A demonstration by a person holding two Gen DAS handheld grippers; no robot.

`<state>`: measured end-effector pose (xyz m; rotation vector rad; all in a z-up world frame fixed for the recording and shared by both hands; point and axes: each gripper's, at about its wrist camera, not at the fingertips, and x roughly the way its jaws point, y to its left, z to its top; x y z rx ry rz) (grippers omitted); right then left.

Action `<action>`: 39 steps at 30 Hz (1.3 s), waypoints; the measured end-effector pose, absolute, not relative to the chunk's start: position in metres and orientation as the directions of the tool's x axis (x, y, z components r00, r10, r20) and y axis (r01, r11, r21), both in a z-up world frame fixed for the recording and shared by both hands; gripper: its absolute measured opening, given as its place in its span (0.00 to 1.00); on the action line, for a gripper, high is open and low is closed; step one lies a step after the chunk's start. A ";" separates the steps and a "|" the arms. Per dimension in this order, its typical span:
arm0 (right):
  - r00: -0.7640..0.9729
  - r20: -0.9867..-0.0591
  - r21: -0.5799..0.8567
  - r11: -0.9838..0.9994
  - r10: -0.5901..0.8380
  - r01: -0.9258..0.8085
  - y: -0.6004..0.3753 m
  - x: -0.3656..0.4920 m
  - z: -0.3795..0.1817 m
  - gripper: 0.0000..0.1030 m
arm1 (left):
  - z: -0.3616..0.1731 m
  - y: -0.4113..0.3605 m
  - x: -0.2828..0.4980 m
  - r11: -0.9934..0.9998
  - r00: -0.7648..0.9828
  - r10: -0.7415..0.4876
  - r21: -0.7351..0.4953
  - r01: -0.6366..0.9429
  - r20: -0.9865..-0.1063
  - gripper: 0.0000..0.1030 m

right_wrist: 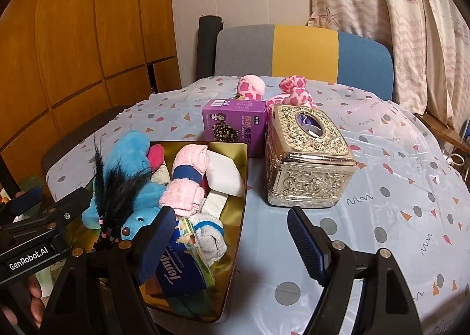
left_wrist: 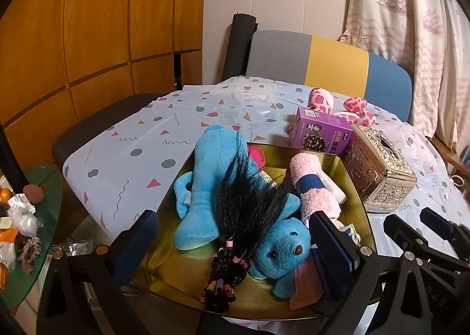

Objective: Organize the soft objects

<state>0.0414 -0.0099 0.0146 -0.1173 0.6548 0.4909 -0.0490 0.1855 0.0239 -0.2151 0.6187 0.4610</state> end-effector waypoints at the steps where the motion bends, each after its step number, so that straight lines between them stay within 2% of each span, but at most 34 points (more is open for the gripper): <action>1: 0.683 -0.611 0.048 0.880 0.400 -0.472 -0.010 0.042 0.014 0.78 | 0.024 0.186 -0.049 0.878 0.717 0.350 -0.056 -0.476 -0.602 1.00; 39: 0.687 -0.609 0.063 0.888 0.396 -0.455 -0.017 0.042 0.013 0.78 | 0.019 0.178 -0.050 0.879 0.710 0.351 -0.045 -0.474 -0.611 1.00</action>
